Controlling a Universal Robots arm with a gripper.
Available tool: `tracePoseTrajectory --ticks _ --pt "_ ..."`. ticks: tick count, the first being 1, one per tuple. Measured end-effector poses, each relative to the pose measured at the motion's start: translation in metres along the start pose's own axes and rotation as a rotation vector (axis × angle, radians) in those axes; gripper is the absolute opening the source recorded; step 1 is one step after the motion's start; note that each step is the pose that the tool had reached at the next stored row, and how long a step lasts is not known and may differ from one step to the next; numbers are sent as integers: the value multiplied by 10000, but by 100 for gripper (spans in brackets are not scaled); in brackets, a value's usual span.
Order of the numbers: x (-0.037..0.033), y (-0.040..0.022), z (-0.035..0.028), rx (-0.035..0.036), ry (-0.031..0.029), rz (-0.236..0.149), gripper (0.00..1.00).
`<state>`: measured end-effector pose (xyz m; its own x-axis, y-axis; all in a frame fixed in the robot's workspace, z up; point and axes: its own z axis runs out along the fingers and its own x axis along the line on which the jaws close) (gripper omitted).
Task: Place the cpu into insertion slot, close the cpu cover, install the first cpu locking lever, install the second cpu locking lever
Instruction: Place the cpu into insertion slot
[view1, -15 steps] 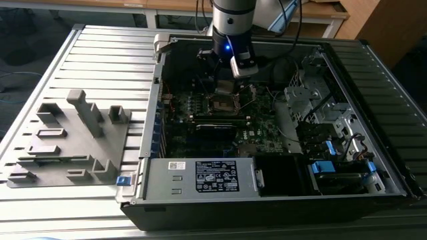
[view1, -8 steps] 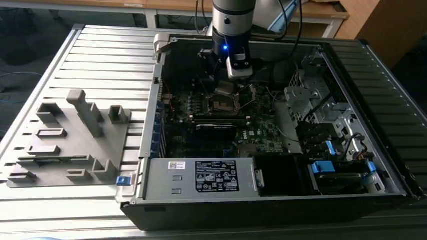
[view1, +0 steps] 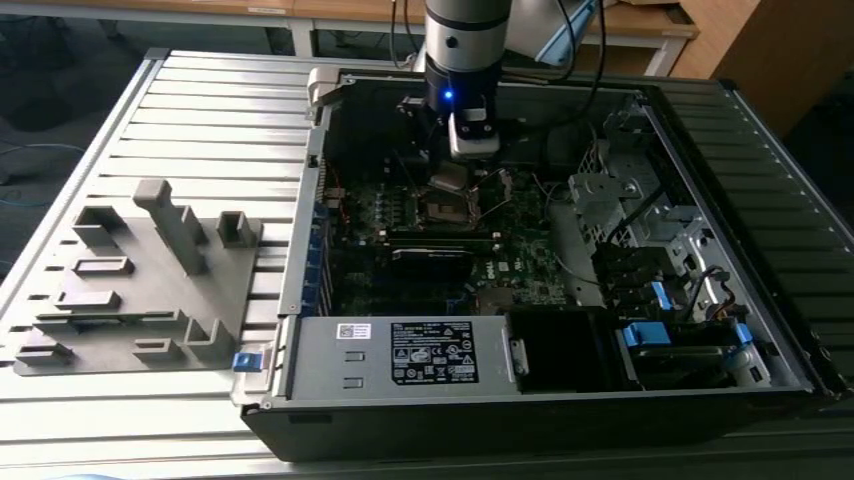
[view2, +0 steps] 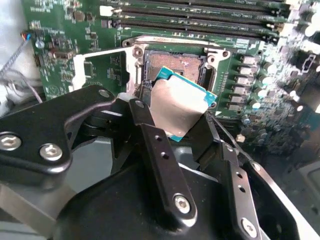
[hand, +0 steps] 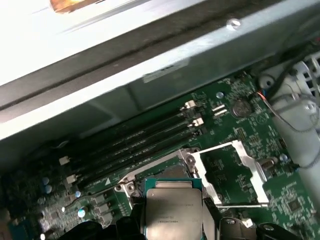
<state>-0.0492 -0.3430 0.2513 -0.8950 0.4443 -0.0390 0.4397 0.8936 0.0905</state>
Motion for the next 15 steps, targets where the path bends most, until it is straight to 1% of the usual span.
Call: tracePoseTrajectory --ticks 15 --pt "0 -1 12 107 -246 2711 54"
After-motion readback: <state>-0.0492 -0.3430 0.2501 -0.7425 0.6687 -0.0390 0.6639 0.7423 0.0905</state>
